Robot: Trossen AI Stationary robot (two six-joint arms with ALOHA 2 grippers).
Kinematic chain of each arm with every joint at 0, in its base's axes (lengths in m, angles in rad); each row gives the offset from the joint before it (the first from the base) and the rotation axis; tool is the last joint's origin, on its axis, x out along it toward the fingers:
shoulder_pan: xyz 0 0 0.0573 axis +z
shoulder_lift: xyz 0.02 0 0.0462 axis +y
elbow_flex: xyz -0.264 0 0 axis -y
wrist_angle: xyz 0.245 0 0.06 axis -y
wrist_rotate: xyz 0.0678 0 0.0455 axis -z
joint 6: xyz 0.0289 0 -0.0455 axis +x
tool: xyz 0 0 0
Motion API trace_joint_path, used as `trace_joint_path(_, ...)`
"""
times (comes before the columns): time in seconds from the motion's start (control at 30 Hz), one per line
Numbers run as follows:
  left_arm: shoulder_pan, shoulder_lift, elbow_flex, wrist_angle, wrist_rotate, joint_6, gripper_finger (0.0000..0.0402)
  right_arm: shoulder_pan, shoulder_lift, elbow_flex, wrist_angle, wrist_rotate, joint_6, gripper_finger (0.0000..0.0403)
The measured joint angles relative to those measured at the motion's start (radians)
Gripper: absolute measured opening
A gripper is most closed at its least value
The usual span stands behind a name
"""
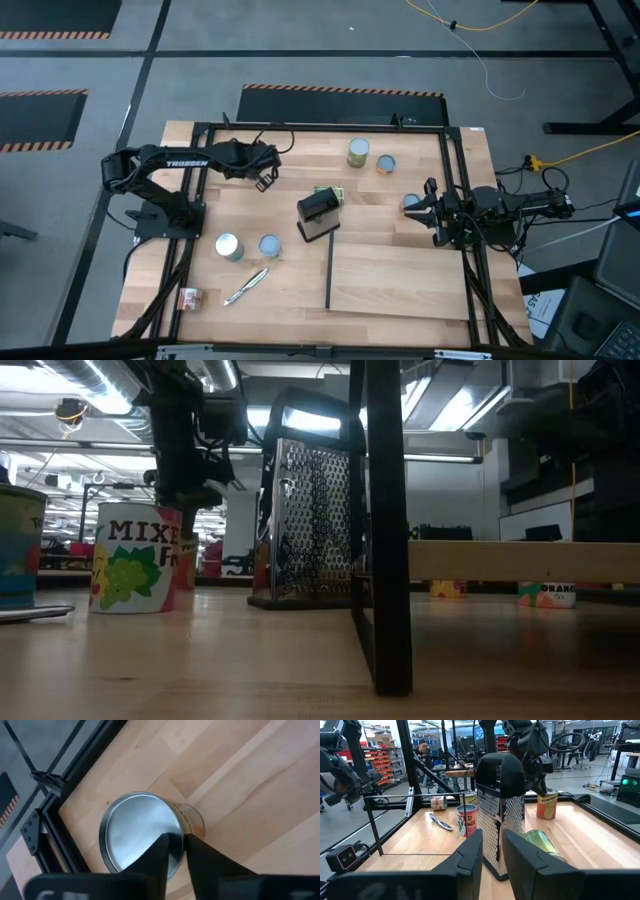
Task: Pick and place cans onto a shelf
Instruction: Put the large canned pineapple on the shelf
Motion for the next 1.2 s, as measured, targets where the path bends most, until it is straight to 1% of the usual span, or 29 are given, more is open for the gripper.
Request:
trace_joint_path(0.13, 0.001, -0.006, -0.001, 0.004, 0.002, 0.000, 0.0007, 0.000, 0.000, 0.000, 0.000, 0.000, 0.000, 0.0079)
trace_joint_path(0.47, -0.001, -0.006, -0.001, 0.005, 0.006, 0.000, 0.0002, 0.000, 0.000, 0.000, 0.001, 0.004, 0.004, 0.0079)
trace_joint_path(0.6, -0.011, -0.028, -0.004, 0.006, 0.020, 0.004, 0.0001, 0.000, 0.000, 0.000, 0.011, 0.070, 0.013, 0.0079)
trace_joint_path(0.73, -0.028, -0.071, -0.006, 0.005, 0.055, 0.007, 0.0001, 0.000, 0.000, 0.000, 0.023, 0.124, 0.056, 0.0082)
trace_joint_path(0.83, -0.038, -0.118, -0.006, 0.009, 0.089, 0.046, 0.0001, 0.000, 0.000, 0.000, 0.023, 0.156, 0.088, 0.0097)
trace_joint_path(1.0, -0.066, -0.187, -0.005, 0.016, 0.140, 0.076, 0.0000, 0.000, 0.000, 0.000, 0.035, 0.234, 0.112, 0.0149)
trace_joint_path(1.07, -0.075, -0.215, -0.005, 0.019, 0.166, 0.110, 0.0000, 0.000, 0.000, 0.000, 0.052, 0.268, 0.113, 0.0167)
trace_joint_path(1.2, -0.099, -0.279, -0.005, 0.031, 0.220, 0.167, 0.0000, 0.000, 0.000, 0.000, 0.103, 0.297, 0.109, 0.0182)
